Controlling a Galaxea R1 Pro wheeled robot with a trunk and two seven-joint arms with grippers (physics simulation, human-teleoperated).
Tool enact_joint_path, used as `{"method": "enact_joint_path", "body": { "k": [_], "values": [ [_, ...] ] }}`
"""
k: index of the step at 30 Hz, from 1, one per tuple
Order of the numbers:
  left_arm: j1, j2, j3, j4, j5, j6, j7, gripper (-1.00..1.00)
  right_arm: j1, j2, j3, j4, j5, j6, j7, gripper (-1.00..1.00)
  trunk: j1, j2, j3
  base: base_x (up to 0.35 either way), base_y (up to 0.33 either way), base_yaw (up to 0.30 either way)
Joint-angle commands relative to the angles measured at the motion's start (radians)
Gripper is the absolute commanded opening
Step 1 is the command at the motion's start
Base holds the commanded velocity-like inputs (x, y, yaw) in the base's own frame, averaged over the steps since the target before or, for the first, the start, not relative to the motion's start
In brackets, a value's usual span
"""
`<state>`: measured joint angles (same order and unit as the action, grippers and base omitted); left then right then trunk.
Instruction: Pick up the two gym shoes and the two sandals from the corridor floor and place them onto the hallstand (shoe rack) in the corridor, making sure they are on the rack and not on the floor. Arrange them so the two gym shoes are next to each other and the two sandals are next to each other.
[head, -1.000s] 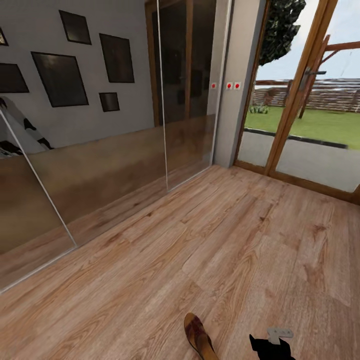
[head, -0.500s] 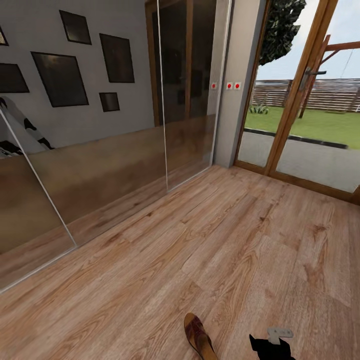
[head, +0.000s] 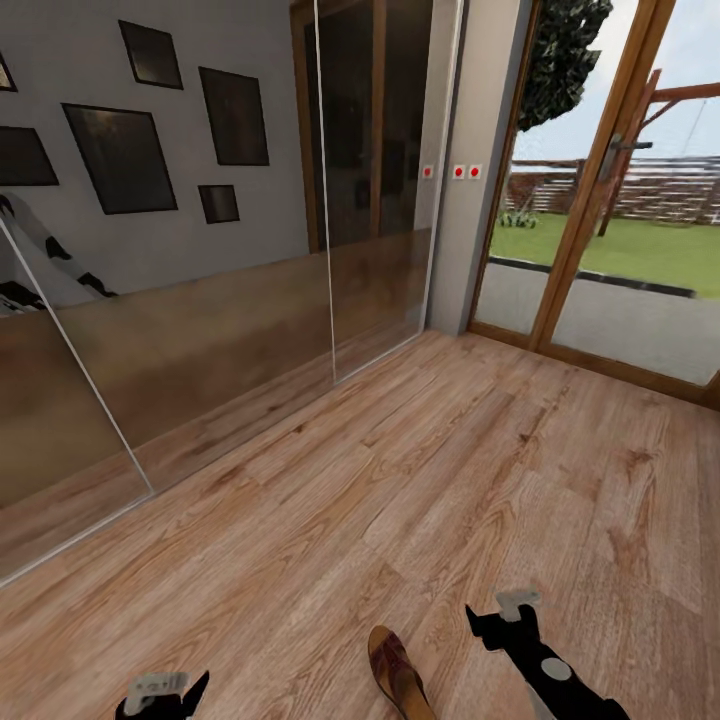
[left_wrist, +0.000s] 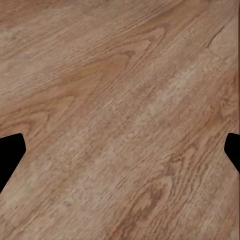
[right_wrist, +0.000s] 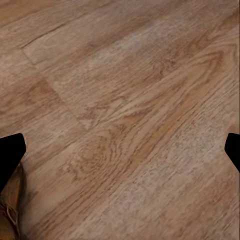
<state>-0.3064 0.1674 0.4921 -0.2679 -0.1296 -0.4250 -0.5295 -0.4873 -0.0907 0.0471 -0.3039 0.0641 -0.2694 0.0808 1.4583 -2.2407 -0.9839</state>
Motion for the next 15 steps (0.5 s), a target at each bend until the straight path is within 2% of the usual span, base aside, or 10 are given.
{"method": "enact_joint_path", "body": {
  "k": [1,5,6,9,13,14,15],
  "values": [
    [-0.062,0.0,0.008,-0.008,-0.012,0.066,-0.005,1.0,-0.001,0.018,0.03,-0.041,0.017,0.051,-0.001,1.0,0.0,0.0,-0.001,0.0,0.0,0.0],
    [-0.145,-0.003,0.007,-0.017,-0.012,0.172,-0.008,1.0,-0.001,0.027,0.044,-0.065,0.022,0.11,0.0,1.0,0.0,0.0,-0.001,0.0,0.0,0.0],
    [-0.187,-0.005,0.006,-0.031,-0.013,0.219,-0.009,1.0,-0.001,0.029,0.048,-0.07,0.024,0.126,0.0,1.0,0.0,0.0,-0.001,0.0,0.0,0.0],
    [-0.228,-0.006,0.006,-0.063,-0.012,0.253,-0.015,1.0,-0.001,0.029,0.056,-0.07,0.032,0.138,0.001,1.0,0.0,0.0,-0.001,0.0,0.0,0.0],
    [-0.238,-0.009,0.006,-0.076,-0.012,0.258,-0.019,1.0,-0.001,0.03,0.096,-0.068,0.064,0.141,0.022,1.0,0.0,0.0,-0.001,0.0,0.0,0.0],
    [-0.241,-0.01,0.003,-0.08,-0.012,0.258,-0.02,1.0,-0.001,0.031,0.146,-0.068,0.092,0.142,0.062,1.0,0.0,0.0,-0.001,0.0,0.0,0.0],
    [-0.241,-0.01,0.003,-0.081,-0.012,0.258,-0.021,1.0,-0.001,0.031,0.155,-0.068,0.096,0.142,0.069,1.0,0.0,0.0,-0.001,0.0,0.0,0.0]
  ]
}}
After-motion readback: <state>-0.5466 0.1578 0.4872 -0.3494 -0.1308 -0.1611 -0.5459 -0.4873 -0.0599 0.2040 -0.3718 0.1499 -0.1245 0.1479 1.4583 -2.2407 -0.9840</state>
